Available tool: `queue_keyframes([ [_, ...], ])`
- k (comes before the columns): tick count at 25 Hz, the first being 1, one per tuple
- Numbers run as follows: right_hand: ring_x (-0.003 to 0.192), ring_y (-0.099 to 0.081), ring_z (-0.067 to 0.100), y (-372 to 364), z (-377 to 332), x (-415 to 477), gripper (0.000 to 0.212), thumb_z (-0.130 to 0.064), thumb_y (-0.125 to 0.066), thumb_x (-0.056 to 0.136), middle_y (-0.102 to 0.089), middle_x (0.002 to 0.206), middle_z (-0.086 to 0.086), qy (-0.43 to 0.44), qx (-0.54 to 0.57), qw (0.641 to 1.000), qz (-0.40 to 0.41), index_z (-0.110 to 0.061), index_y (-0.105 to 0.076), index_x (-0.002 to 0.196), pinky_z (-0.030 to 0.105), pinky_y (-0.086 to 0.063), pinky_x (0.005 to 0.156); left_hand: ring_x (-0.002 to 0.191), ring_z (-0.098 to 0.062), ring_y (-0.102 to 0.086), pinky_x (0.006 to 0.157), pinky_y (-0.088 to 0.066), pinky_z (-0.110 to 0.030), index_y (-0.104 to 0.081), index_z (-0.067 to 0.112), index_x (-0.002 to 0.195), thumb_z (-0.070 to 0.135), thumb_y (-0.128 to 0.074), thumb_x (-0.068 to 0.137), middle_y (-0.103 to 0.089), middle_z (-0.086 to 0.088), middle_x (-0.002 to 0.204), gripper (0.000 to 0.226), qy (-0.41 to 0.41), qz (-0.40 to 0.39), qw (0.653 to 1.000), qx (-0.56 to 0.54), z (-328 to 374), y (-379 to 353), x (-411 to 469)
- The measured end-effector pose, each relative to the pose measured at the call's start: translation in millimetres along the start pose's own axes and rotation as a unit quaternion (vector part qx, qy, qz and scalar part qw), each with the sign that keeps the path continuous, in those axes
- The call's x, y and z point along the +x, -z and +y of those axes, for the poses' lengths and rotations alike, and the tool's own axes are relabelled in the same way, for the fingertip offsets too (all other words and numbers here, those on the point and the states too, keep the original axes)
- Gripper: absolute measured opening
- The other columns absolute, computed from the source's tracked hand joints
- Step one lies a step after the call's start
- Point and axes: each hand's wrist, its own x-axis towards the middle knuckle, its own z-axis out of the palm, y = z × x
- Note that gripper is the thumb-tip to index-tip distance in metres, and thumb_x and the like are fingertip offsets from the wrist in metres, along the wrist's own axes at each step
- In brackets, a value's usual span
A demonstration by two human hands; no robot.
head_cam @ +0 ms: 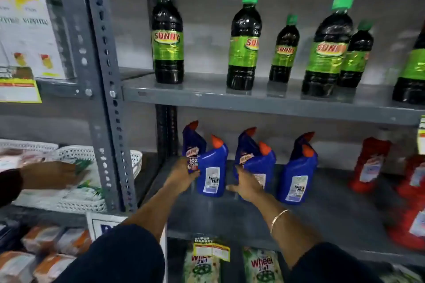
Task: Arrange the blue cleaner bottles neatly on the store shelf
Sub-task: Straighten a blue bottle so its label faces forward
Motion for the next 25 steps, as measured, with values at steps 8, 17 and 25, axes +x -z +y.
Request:
queue_keyframes([
  [8, 0.109, -0.06, 0.034, -55, 5, 70, 0.055, 0.005, -0.075, 0.066, -0.062, 0.12, 0.025, -0.069, 0.177, 0.982, -0.002, 0.004, -0.053, 0.116, 0.052, -0.046, 0.099, 0.108, -0.028, -0.059, 0.097, -0.049, -0.042, -0.051, 0.002, 0.123, -0.003, -0.073, 0.068, -0.062, -0.015, 0.115, 0.059, -0.04, -0.217, 0.965, -0.139, -22, -27, 97],
  [17, 0.111, -0.053, 0.02, -71, -22, 76, 0.067, -0.003, -0.071, 0.074, -0.053, 0.122, 0.005, -0.08, 0.302, 0.949, 0.03, -0.004, -0.037, 0.132, 0.011, -0.051, 0.076, 0.079, -0.023, -0.06, 0.066, -0.049, -0.033, -0.06, 0.007, 0.099, 0.02, -0.078, 0.067, -0.069, -0.013, 0.096, 0.039, -0.011, -0.019, 0.996, -0.092, 2, -38, 96],
  [25, 0.092, -0.057, -0.006, -93, -31, 92, 0.029, -0.013, -0.055, 0.086, -0.058, 0.094, -0.014, -0.073, 0.367, 0.915, 0.149, -0.038, -0.051, 0.099, 0.013, -0.046, 0.081, 0.093, -0.034, -0.065, 0.071, -0.05, -0.034, -0.063, 0.003, 0.087, 0.021, -0.072, 0.074, -0.07, -0.02, 0.099, 0.024, 0.02, 0.008, 0.991, -0.13, 53, -32, 81],
])
